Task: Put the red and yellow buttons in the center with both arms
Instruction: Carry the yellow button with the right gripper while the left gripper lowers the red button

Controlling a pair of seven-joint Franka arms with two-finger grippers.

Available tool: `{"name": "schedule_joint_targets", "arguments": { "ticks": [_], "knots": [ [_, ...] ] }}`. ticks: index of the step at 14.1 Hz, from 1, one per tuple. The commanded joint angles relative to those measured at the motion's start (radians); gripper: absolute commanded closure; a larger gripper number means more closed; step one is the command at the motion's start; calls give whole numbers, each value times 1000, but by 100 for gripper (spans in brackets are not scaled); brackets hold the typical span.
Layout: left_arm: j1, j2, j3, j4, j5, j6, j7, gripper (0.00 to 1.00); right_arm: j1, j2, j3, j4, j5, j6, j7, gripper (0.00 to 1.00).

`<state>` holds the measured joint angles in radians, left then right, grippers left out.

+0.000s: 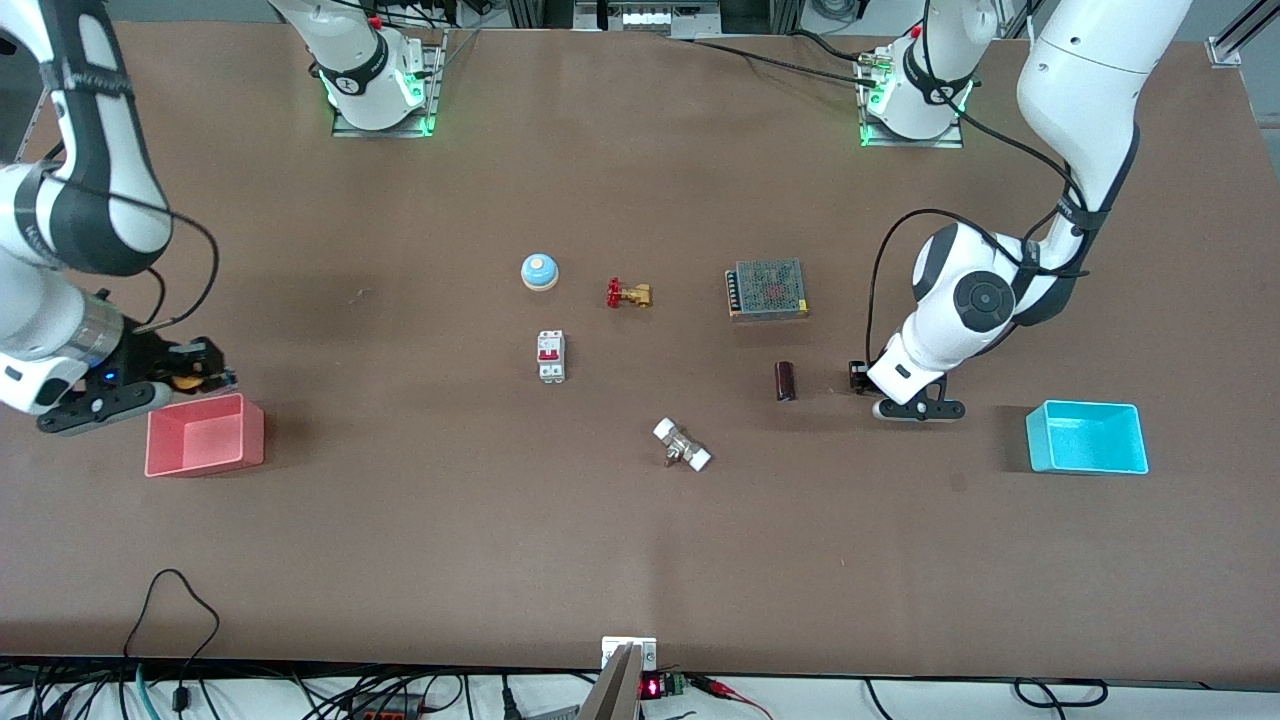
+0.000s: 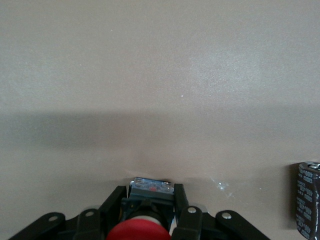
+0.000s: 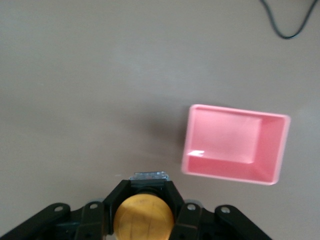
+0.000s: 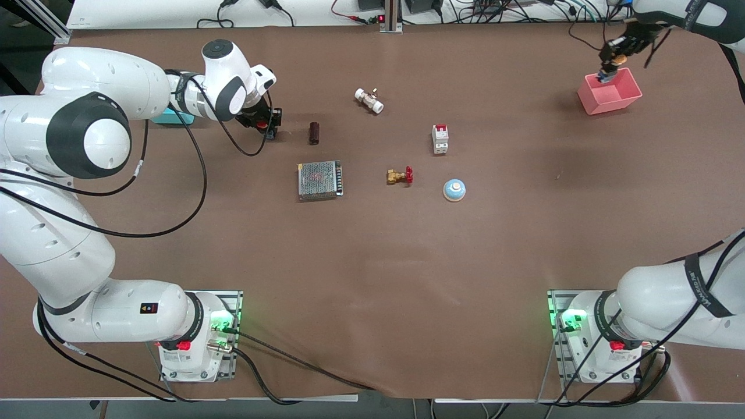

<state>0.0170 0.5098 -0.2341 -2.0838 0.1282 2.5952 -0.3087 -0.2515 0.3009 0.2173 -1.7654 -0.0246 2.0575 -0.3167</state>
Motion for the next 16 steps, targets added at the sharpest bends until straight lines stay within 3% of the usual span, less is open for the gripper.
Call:
{"name": "schedule_joint_targets", "arguments": {
  "ticks": [1,3,6,7,8,11,13,16],
  "knots": [
    [-5,21,2,-7,19,46,-20,60,76,-11,28,-31,9,1,183,73],
    [-5,21,2,-7,19,46,-20,60,142,0,31,-46,3,48,292,73],
    [-5,21,1,-7,19,46,-20,59,213,27,31,-149,-8,253,430,73],
    [-5,19,2,-7,19,46,-20,51,234,35,31,-176,-15,304,464,73],
    [-5,18,1,-5,19,45,-21,29,256,44,31,-199,-41,341,514,73],
    [-2,-16,2,1,19,45,-12,0,304,78,31,-241,-210,398,727,73],
    [4,-68,2,4,19,27,-12,0,333,98,31,-243,-242,401,816,73],
    [8,-167,1,31,19,-123,-10,0,351,122,31,-243,-244,411,834,73]
  ]
}}
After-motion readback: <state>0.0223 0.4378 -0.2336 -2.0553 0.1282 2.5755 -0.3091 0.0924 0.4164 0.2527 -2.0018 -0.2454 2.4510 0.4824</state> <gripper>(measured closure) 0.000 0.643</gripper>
